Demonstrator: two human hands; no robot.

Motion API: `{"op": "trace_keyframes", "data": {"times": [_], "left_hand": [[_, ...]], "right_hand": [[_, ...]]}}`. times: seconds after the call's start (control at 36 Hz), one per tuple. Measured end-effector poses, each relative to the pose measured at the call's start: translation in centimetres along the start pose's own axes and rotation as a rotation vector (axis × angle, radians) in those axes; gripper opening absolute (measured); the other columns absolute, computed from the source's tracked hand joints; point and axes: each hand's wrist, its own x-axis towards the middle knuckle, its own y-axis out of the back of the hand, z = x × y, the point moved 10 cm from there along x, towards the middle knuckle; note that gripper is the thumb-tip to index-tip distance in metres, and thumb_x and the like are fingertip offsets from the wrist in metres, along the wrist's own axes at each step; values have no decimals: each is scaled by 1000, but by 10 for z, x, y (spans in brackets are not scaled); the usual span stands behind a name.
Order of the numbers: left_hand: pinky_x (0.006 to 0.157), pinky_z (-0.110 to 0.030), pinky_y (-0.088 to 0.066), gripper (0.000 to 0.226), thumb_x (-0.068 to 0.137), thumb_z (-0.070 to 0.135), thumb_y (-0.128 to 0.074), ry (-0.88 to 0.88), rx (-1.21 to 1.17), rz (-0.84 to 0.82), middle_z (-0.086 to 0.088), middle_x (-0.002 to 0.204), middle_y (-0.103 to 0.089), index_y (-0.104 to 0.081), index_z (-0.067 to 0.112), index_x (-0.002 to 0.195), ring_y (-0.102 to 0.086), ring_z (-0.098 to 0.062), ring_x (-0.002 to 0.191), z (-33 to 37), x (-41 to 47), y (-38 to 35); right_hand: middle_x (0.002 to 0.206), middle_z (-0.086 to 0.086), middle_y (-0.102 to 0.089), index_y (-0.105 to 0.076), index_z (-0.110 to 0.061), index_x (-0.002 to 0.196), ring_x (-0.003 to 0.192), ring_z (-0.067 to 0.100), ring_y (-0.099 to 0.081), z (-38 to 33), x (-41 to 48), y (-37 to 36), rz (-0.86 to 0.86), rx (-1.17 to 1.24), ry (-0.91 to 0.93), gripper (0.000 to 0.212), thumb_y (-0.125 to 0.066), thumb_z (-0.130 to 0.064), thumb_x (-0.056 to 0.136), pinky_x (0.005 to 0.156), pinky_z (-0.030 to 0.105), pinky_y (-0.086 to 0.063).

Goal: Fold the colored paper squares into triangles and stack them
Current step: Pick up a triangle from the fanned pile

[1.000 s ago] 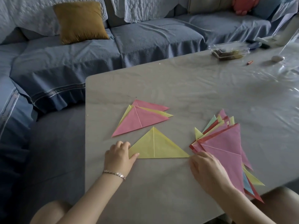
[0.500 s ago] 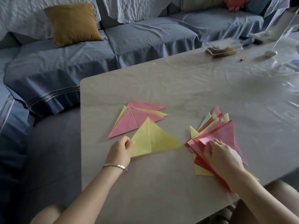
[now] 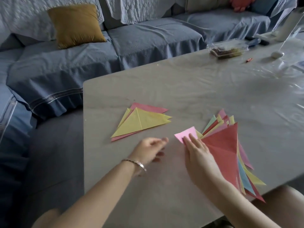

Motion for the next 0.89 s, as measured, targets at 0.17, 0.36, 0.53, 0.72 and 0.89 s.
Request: {"op": "trace_keyframes", "data": {"times": [0.17,0.36,0.53,0.72,0.89], "left_hand": [[54,-25,-54,16,94,18,-49,65,-208,-24,-7,74,-64,-58,11,83,-65,-12,56,-25,-11,-26],[71,-40,-52,16,89,11,-43,-38,364,219,-17,79,-62,-50,8,75,-62,-34,78,-27,9,27],[75,-35,-40,17,95,12,-35,-111,792,253,-21,101,-59,-50,5,92,-55,-34,96,-3,27,51],[95,-36,-41,46,95,15,-43,-293,903,247,-12,125,-45,-34,17,140,-49,-26,112,2,44,54],[109,-15,-15,44,97,14,-38,-529,947,220,-3,148,-31,-33,11,141,-31,-14,136,-13,4,12]], "right_hand": [[149,4,-29,-36,-10,138,134,23,-32,-35,-9,-36,-167,147,105,44,-36,-12,95,103,38,-36],[148,-3,-36,-44,-18,137,132,17,-38,-32,-20,-39,-103,116,262,40,-39,-22,98,106,30,-33],[118,4,-65,-69,-15,104,106,22,-63,-15,-14,-49,-1,-41,360,36,-59,-15,69,85,34,-49],[119,-4,-64,-70,-23,103,112,16,-60,-30,-18,-75,-79,-150,535,40,-37,-30,81,91,26,-46],[113,-8,-64,-70,-23,103,107,14,-61,-41,-14,-77,-27,-147,547,40,-39,-30,78,91,24,-48]]}}
